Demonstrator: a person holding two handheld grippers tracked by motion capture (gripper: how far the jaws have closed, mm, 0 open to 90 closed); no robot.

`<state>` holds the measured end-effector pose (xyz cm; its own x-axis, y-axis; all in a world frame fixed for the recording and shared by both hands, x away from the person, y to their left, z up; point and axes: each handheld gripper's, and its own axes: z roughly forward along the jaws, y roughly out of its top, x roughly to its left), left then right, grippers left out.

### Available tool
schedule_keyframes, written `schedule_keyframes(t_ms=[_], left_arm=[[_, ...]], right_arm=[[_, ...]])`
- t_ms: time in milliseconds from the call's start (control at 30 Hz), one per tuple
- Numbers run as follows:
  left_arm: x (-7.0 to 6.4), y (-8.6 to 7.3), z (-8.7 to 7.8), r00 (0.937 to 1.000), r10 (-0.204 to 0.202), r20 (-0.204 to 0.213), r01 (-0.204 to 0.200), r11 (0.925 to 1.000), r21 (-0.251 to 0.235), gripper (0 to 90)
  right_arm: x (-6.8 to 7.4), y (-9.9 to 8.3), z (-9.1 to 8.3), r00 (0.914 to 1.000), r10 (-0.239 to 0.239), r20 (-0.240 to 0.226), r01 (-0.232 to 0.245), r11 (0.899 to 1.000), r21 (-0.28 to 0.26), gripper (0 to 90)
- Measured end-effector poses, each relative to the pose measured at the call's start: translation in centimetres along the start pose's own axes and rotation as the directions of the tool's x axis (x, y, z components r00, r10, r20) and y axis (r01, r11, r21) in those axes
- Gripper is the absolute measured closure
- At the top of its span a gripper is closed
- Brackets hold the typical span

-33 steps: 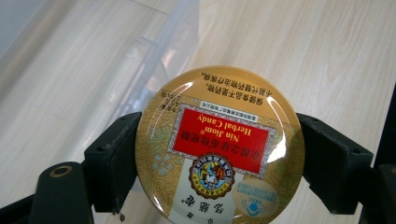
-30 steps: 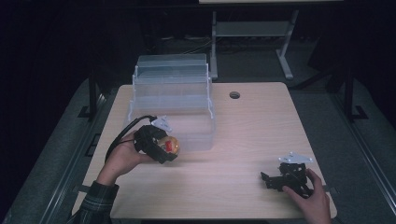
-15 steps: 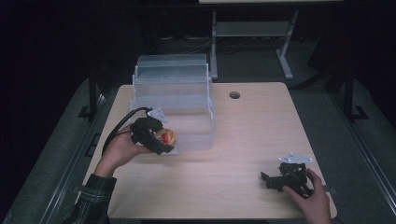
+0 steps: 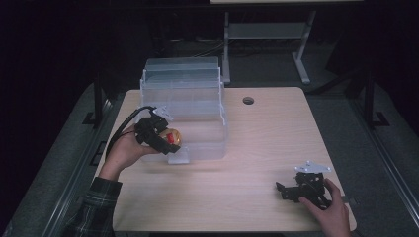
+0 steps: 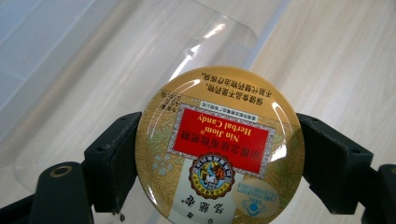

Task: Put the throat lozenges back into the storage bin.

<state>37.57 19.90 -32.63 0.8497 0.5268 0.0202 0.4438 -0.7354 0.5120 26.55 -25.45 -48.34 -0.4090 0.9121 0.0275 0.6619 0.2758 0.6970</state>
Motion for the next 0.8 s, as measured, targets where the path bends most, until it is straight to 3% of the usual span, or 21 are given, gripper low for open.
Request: schedule_keyframes(t_ms=[333,800], left_arm=[[1.9,-0.2,-0.2,0.9981,-0.044,-0.042,0.044,0.999,-0.006,19.6],[3.9,-1.0,-0.3,0.992,-0.087,-0.092,0.09,0.9956,0.029,19.6]], right_arm=[[0.0,0.0,0.0,1.0,0.0,0.0,0.0,1.0,0.0,0.0],[0.0,0.0,0.0,1.0,0.0,0.0,0.0,1.0,0.0,0.0]])
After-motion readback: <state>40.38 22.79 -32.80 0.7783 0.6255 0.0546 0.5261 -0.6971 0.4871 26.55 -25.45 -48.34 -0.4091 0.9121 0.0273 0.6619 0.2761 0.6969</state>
